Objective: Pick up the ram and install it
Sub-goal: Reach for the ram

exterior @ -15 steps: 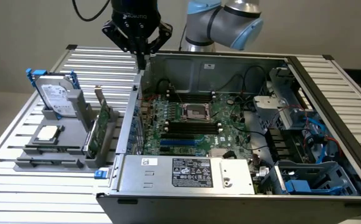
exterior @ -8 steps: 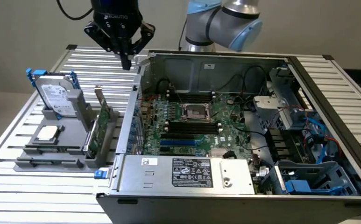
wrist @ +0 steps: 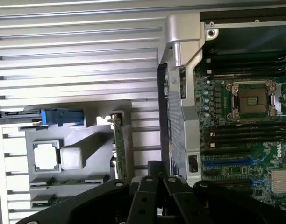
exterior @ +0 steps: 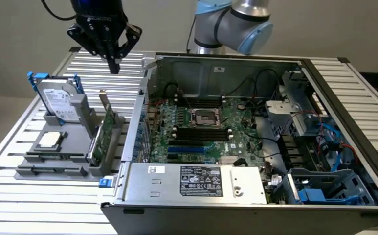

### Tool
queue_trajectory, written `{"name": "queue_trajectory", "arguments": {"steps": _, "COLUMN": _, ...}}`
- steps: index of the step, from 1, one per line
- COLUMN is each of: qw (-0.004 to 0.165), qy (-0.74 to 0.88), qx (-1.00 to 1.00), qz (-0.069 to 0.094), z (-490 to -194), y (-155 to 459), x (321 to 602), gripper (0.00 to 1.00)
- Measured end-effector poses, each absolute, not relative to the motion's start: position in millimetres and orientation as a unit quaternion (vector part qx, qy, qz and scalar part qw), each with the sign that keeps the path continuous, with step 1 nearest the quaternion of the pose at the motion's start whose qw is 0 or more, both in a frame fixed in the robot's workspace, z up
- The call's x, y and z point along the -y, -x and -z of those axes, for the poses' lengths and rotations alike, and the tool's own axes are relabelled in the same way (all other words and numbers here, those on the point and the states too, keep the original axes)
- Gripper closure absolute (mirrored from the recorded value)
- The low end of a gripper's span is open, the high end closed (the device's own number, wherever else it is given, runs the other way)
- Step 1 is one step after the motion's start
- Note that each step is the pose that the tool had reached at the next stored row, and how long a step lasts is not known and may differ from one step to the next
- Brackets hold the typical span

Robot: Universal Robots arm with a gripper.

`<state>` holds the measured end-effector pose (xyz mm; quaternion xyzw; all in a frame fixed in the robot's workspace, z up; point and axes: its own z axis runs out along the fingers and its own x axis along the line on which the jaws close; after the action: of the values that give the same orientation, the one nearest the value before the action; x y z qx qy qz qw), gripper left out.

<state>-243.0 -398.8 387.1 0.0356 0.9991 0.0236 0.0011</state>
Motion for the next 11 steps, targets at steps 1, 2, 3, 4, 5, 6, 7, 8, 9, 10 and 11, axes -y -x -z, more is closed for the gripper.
{"name": "queue_trajectory", "arguments": {"steps": 1, "qw": 0.001, "qy": -0.036, "qx": -0.999, "qz": -0.024, "z": -386.7, "y": 247.5, "x": 398.8, "gripper": 0.89}}
{"name": "queue_trajectory", "arguments": {"steps": 2, "qw": 0.0, "qy": -0.036, "qx": -0.999, "qz": -0.023, "z": -386.2, "y": 252.4, "x": 398.8, "gripper": 0.89}}
{"name": "queue_trajectory", "arguments": {"steps": 3, "qw": 0.0, "qy": -0.036, "qx": -0.999, "qz": -0.023, "z": -385.7, "y": 256.8, "x": 398.8, "gripper": 0.89}}
{"name": "queue_trajectory", "arguments": {"steps": 4, "qw": -0.001, "qy": -0.036, "qx": -0.999, "qz": -0.023, "z": -385.2, "y": 261.1, "x": 398.8, "gripper": 0.89}}
{"name": "queue_trajectory", "arguments": {"steps": 5, "qw": -0.002, "qy": -0.036, "qx": -0.999, "qz": -0.023, "z": -384.5, "y": 265.3, "x": 398.8, "gripper": 0.89}}
{"name": "queue_trajectory", "arguments": {"steps": 6, "qw": -0.003, "qy": -0.036, "qx": -0.999, "qz": -0.023, "z": -383.8, "y": 269.4, "x": 398.8, "gripper": 0.89}}
{"name": "queue_trajectory", "arguments": {"steps": 7, "qw": -0.004, "qy": -0.036, "qx": -0.999, "qz": -0.023, "z": -383.0, "y": 273.7, "x": 398.9, "gripper": 0.89}}
{"name": "queue_trajectory", "arguments": {"steps": 8, "qw": -0.005, "qy": -0.036, "qx": -0.999, "qz": -0.023, "z": -382.0, "y": 278.2, "x": 398.9, "gripper": 0.89}}
{"name": "queue_trajectory", "arguments": {"steps": 9, "qw": -0.005, "qy": -0.036, "qx": -0.999, "qz": -0.022, "z": -380.8, "y": 282.7, "x": 399.0, "gripper": 0.89}}
{"name": "queue_trajectory", "arguments": {"steps": 10, "qw": -0.006, "qy": -0.036, "qx": -0.999, "qz": -0.022, "z": -379.7, "y": 287.2, "x": 399.1, "gripper": 0.89}}
{"name": "queue_trajectory", "arguments": {"steps": 11, "qw": -0.006, "qy": -0.036, "qx": -0.999, "qz": -0.022, "z": -378.6, "y": 291.8, "x": 399.2, "gripper": 0.89}}
